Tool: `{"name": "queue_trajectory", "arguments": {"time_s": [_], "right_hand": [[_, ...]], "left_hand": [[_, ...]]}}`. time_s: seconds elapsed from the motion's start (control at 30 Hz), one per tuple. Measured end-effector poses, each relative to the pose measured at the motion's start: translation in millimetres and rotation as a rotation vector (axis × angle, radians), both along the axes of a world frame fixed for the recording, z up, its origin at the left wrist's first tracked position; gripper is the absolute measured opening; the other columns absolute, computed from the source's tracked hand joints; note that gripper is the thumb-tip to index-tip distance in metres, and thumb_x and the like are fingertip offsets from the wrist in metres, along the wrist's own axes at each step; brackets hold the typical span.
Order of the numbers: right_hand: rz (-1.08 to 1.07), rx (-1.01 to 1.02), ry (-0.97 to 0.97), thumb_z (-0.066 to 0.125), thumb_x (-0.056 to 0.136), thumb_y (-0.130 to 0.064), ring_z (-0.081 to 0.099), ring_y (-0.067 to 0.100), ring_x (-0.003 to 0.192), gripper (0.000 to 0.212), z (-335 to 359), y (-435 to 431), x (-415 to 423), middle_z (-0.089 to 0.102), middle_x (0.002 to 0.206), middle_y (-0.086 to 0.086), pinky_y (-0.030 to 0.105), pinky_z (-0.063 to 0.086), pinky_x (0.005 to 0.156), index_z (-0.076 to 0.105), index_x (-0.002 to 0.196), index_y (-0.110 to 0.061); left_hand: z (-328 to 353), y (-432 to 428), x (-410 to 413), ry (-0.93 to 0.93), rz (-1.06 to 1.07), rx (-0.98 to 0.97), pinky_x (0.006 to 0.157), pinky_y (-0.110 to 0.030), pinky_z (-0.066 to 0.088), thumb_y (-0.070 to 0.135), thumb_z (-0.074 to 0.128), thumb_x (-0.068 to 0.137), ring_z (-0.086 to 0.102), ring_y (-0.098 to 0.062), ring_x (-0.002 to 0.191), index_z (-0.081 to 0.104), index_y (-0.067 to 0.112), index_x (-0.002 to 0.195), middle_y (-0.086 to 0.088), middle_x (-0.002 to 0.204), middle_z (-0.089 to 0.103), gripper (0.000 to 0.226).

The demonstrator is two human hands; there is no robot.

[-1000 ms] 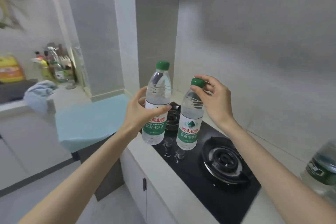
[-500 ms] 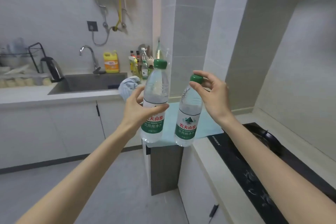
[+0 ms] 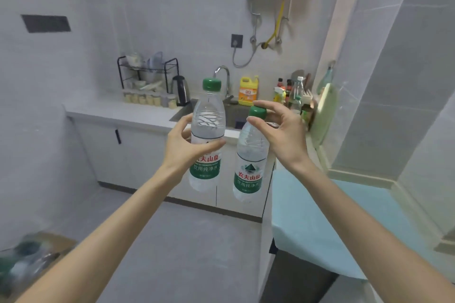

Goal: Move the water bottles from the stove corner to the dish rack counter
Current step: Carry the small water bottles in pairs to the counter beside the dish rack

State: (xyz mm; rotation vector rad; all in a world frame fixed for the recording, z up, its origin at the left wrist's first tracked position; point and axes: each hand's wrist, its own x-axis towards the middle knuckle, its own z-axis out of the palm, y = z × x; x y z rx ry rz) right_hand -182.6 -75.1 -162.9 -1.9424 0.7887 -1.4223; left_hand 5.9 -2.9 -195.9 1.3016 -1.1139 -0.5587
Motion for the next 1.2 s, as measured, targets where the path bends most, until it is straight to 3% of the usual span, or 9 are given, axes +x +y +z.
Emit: {"name": "queue_trajectory", "arguments": {"time_s": [0.07,0.17,0.3,0.43,0.57,0.7,0.87,1.2], "right_hand": [[0.072,0.011,0.005,0.075,0.08,-0.014,0.068,-0.001,0.085,0.035,1,-27,28,0.072,0.097,-0.004,0.016,0.053,0.075,0.066,0.113,-0.015],[0.168,0.018,-0.003,0.076,0.079,-0.016,0.07,0.007,0.09,0.034,0,-66,74,0.073,0.099,-0.001,0.025,0.056,0.081,0.067,0.112,-0.017],[0.263,0.008,-0.002,0.076,0.078,-0.015,0.069,0.004,0.089,0.034,2,-99,134,0.072,0.097,-0.006,0.022,0.055,0.081,0.068,0.111,-0.018],[0.348,0.011,0.02,0.077,0.078,-0.017,0.069,0.006,0.09,0.034,1,-129,203,0.072,0.098,-0.006,0.025,0.056,0.084,0.068,0.111,-0.019],[0.387,0.031,0.01,0.078,0.077,-0.019,0.07,0.011,0.089,0.033,-3,-153,275,0.074,0.097,-0.001,0.028,0.057,0.083,0.069,0.109,-0.018],[0.438,0.038,0.018,0.078,0.077,-0.019,0.07,0.009,0.088,0.034,-9,-170,357,0.074,0.097,-0.001,0.025,0.057,0.08,0.069,0.11,-0.017],[0.462,0.05,0.04,0.078,0.076,-0.016,0.07,0.006,0.086,0.035,-12,-193,463,0.073,0.098,0.001,0.019,0.055,0.078,0.069,0.11,-0.012],[0.455,0.109,0.049,0.078,0.076,-0.013,0.069,0.004,0.086,0.036,-20,-260,619,0.072,0.094,0.0,0.015,0.054,0.077,0.067,0.11,-0.014]], "left_hand": [[2,-14,22,0.005,0.065,0.006,0.059,-0.009,0.05,0.012,0.086,0.062,0.067,0.006,0.076,0.057,0.028,0.108,0.009,0.091,0.07,0.057],[4,-30,57,-0.002,0.181,0.012,0.059,-0.009,0.05,0.014,0.086,0.062,0.068,0.003,0.077,0.056,0.032,0.101,0.01,0.09,0.07,0.053],[3,-42,107,-0.005,0.308,0.033,0.08,-0.024,0.054,0.029,0.09,0.057,0.064,-0.011,0.101,0.056,0.028,0.117,0.004,0.11,0.068,0.068],[0,-50,164,0.014,0.428,0.025,0.086,-0.031,0.054,0.032,0.09,0.054,0.062,-0.008,0.101,0.056,0.041,0.105,0.01,0.107,0.067,0.062],[-5,-61,230,0.033,0.507,0.045,0.094,-0.042,0.053,0.054,0.091,0.036,0.063,-0.017,0.109,0.052,0.031,0.126,0.001,0.117,0.067,0.101],[-7,-73,307,0.051,0.535,0.046,0.092,-0.041,0.054,0.046,0.09,0.039,0.064,-0.015,0.106,0.053,0.028,0.125,0.002,0.114,0.069,0.095],[-4,-96,407,0.049,0.527,0.054,0.09,-0.035,0.054,0.023,0.09,0.055,0.065,-0.01,0.101,0.054,0.024,0.124,0.002,0.11,0.069,0.077],[-13,-168,562,0.029,0.525,0.108,0.083,-0.033,0.056,0.02,0.091,0.055,0.067,-0.011,0.097,0.054,0.024,0.116,0.002,0.106,0.07,0.072]]}}
